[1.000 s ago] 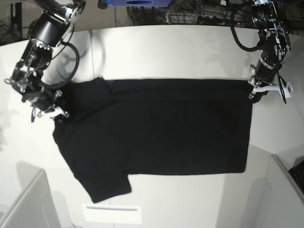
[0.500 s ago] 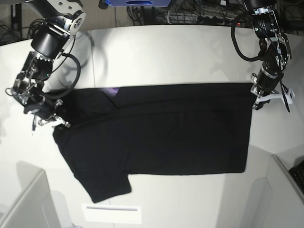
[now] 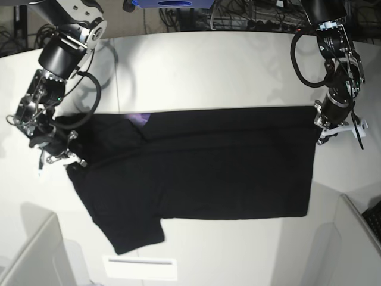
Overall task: Fold the T-shirt properly
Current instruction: 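Lift the shoulders and drag the shirt toward the robot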
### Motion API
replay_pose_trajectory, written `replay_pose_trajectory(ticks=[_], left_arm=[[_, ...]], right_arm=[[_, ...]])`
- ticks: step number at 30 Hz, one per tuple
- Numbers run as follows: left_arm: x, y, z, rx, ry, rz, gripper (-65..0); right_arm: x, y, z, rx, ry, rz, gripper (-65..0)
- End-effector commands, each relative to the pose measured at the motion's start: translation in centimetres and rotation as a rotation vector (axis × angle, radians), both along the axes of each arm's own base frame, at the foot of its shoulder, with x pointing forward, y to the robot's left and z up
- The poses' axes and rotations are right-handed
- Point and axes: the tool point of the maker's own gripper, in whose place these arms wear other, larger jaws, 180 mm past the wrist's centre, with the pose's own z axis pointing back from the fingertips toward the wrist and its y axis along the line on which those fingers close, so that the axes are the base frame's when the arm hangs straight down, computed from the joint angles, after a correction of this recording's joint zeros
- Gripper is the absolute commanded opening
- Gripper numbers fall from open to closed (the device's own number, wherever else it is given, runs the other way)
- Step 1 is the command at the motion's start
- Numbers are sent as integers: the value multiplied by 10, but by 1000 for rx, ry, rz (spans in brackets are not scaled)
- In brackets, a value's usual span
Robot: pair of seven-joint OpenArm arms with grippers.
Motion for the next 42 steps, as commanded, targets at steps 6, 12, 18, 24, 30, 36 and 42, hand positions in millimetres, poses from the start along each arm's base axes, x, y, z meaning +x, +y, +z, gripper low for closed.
replay_pose_trajectory(ticks=[6,12,18,24,30,36,42], left_arm=[[17,7,22,29,-67,1,-650],[22,8,27,31,-84,1,-505],[25,10,34,32,-105,7,-214],[-4,0,30,59,-74,-22,-186],[-55,11,-9,6,29,90,-186],[-56,20,-29,-43,47,141,-186],[-35,9,-29,-51,36,90,-186]], right_arm=[[14,-9,20,-7,-68,-18,-650],[13,-11,22,-6,-76,-26,-486],[5,-14,34,-53,-112,-28,-423],[-35,-18,55,-154,-171,-50,-423],[-100,-36,47,-155,-132,-224,-345],[-135,-35,18,-139,-34,-251,-317],[-140,-41,-6,-87,19,-286,-317]])
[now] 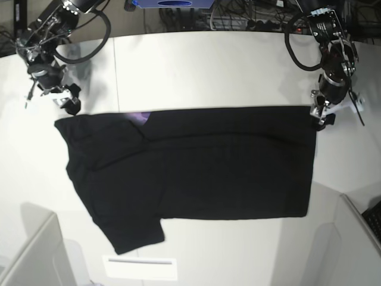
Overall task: Fold the T-shirt properly
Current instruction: 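Lift the shoulders and drag the shirt toward the robot, then pull the shirt further toward the robot, then open both grippers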
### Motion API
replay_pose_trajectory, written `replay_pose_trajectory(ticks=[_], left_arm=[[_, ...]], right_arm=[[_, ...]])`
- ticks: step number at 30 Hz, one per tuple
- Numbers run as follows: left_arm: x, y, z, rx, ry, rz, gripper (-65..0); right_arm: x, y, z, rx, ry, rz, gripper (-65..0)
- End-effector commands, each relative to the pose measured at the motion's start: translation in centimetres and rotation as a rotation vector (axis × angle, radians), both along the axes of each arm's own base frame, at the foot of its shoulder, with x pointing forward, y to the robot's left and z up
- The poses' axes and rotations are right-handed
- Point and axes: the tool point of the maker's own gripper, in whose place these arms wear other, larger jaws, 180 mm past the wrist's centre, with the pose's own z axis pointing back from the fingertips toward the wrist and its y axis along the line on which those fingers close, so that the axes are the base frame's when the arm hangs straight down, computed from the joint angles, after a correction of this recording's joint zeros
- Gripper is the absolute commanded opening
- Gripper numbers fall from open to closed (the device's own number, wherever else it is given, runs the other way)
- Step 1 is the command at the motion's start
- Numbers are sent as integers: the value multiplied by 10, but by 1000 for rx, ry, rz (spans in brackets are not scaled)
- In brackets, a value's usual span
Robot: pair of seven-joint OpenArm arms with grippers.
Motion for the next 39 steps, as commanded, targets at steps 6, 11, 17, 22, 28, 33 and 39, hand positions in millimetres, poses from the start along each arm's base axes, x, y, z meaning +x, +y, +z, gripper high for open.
replay_pose_trajectory(ticks=[6,11,17,22,28,33,39], left_arm=[[11,-2,11,25,-29,-40,-263],[11,-1,9,25,-26,-38,-591],[10,0,-8,-8,14,-26,-650],[6,-1,-12,-12,26,-27,-650],[6,4,-9,5,27,-33,-650],[5,7,-9,10,28,-32,-650],[2,12,-5,36,36,-45,-650]], right_arm=[[11,-32,-5,42,-63,-149,-317],[22,-30,-18,92,-52,-150,-317],[36,-32,-30,160,-27,-190,-315],[48,-34,-29,182,-37,-194,-315],[57,-32,-36,217,-30,-192,-326],[62,-40,-36,198,-67,-230,-524],[58,-41,-38,193,-61,-233,-650]])
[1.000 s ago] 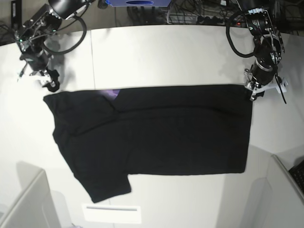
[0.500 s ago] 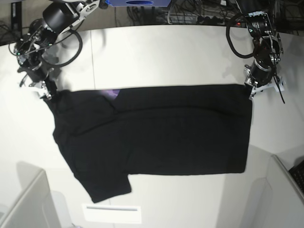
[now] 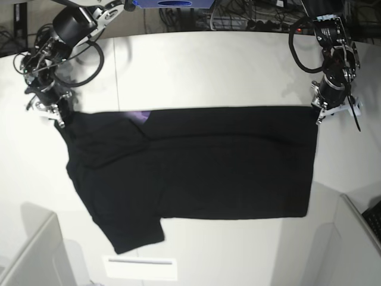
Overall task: Fold the T-shirt properly
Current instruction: 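Pull the shirt further toward the robot, then open both grippers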
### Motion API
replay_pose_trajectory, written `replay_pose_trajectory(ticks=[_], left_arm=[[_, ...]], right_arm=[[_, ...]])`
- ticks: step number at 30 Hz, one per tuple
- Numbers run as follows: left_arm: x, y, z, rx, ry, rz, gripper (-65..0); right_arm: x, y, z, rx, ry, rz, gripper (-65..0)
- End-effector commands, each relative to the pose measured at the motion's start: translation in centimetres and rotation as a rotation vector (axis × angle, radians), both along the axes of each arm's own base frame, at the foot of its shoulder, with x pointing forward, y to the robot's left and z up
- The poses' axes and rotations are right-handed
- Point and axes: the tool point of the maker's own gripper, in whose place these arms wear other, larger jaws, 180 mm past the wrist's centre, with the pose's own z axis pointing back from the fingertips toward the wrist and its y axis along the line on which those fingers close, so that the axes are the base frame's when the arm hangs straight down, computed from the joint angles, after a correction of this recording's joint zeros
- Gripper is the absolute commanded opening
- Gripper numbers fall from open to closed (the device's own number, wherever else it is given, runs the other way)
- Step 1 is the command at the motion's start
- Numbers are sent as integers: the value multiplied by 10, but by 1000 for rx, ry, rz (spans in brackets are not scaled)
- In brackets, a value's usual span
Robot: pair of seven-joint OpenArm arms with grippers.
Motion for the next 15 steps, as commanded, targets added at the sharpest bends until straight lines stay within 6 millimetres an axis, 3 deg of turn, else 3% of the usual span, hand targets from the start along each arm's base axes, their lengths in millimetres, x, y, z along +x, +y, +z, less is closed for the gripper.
replay_pose_trajectory(ticks=[1,8,15], left_arm=[[4,5,13,28,-36,-7,-650],[-12,9,31,92,-40,-48,-650],[-46,11,32,144,21,-96,-650]], right_arm=[[5,-10,10,-30,-27,-9,-650],[-24,-19,25,-113,-2,15,-650],[-65,-18,38,-176,92,97,-650]])
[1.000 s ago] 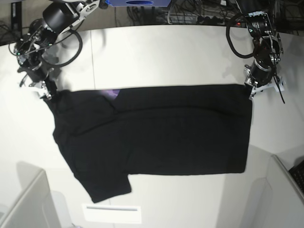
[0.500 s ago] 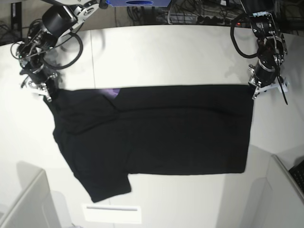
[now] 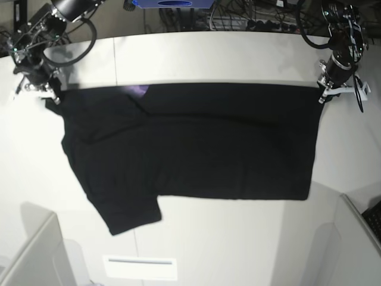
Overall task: Fold the T-shirt properly
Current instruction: 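Pull the shirt further toward the robot, then open both grippers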
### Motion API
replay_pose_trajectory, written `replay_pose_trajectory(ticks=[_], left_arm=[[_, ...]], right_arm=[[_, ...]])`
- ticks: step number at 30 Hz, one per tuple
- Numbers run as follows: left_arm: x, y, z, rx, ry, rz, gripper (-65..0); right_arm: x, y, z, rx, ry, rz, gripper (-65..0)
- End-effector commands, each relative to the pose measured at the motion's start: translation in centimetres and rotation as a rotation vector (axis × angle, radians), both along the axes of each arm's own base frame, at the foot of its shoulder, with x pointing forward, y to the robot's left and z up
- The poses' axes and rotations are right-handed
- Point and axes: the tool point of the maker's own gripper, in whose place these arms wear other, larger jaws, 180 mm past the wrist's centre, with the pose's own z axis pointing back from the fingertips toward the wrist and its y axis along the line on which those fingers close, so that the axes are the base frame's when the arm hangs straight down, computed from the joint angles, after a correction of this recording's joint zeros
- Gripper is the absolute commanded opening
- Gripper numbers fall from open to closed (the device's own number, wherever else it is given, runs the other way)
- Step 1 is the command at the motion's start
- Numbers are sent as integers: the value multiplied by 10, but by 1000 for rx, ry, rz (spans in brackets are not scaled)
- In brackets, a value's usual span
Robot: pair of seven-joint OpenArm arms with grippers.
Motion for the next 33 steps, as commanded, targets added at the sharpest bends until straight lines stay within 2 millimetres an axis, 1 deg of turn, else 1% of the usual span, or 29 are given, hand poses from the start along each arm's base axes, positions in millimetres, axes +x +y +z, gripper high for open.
replay_pose_trajectory(ticks=[1,4,8,10,13,16,18,24,26,33], left_arm=[[1,6,10,32,-23,-3,-650],[-17,5,3,33,19,-7,-650],[-36,5,-4,37,66,-13,-650],[-46,4,-7,37,89,-14,-650],[-60,4,-12,39,124,-16,-650],[-72,6,-15,44,152,-16,-650],[-76,8,-15,50,164,-23,-650],[-80,6,-17,46,174,-22,-650],[-84,7,-18,46,185,-23,-650],[-89,7,-22,43,198,-17,-650]], right_arm=[[-1,-7,9,-31,-21,-7,-650],[-20,0,8,-45,7,-3,-650],[-38,9,7,-54,33,6,-650],[-47,13,4,-47,53,4,-650],[-60,13,-1,-47,85,4,-650],[-68,10,-3,-53,100,0,-650],[-74,10,-5,-52,116,1,-650],[-89,10,-9,-55,148,-1,-650],[-94,10,-10,-55,160,0,-650],[-93,10,-10,-54,161,6,-650]])
